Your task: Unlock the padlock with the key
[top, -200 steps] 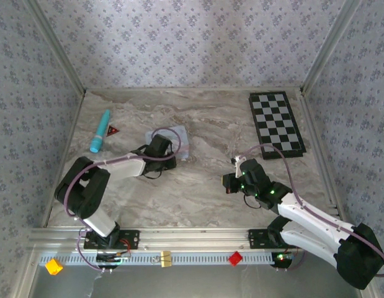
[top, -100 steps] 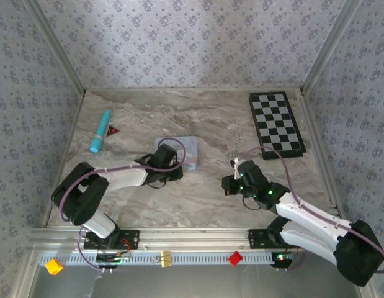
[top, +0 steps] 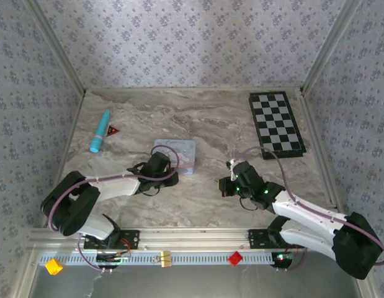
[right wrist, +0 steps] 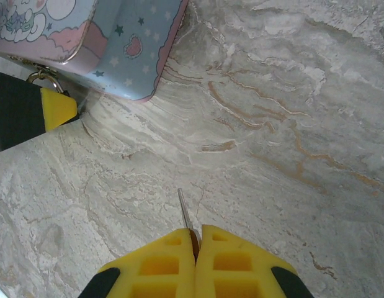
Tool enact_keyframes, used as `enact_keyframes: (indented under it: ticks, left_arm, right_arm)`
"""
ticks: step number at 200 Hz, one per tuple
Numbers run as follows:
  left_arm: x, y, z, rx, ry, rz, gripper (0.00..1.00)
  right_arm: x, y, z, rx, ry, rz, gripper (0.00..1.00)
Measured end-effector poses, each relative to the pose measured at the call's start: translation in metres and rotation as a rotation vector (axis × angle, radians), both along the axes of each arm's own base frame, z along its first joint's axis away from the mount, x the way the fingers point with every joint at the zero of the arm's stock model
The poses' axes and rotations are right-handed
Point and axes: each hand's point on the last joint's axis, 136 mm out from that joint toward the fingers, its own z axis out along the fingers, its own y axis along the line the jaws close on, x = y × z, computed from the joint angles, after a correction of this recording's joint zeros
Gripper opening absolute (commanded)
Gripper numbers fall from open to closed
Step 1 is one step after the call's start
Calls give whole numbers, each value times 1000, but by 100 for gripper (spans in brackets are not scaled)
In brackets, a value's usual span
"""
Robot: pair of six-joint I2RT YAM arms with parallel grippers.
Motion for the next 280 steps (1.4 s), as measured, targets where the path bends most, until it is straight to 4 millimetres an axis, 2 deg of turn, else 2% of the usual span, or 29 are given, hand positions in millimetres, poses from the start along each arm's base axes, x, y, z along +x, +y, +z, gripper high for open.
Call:
enact_keyframes:
  ticks: [60,109,146,167,218,266,280]
  left_arm:
    - [2,2,1,-23,-49,15,38]
    - [7,-3,5,-54,-86,13,26]
    - [7,-3,9,-61,-100,16,24]
    - [6,-2,12,-55,-114,16,35]
    - [4,7,8,-16,-101,51,35]
    - [3,6,2,-4,-91,55,38]
    - [4,6,0,-1,-92,56,45]
  right_arm:
    - [0,2,1,0,-9,1,0]
    - [0,1,2,0,-14,-2,0]
    - [0,2,3,1,-16,-1,0]
    - [0,2,3,1,-16,-1,0]
    - [0,2,3,1,-16,-2,0]
    - [-1,2,3,2,-17,-1,0]
    - [-1,2,3,3,-18,-1,0]
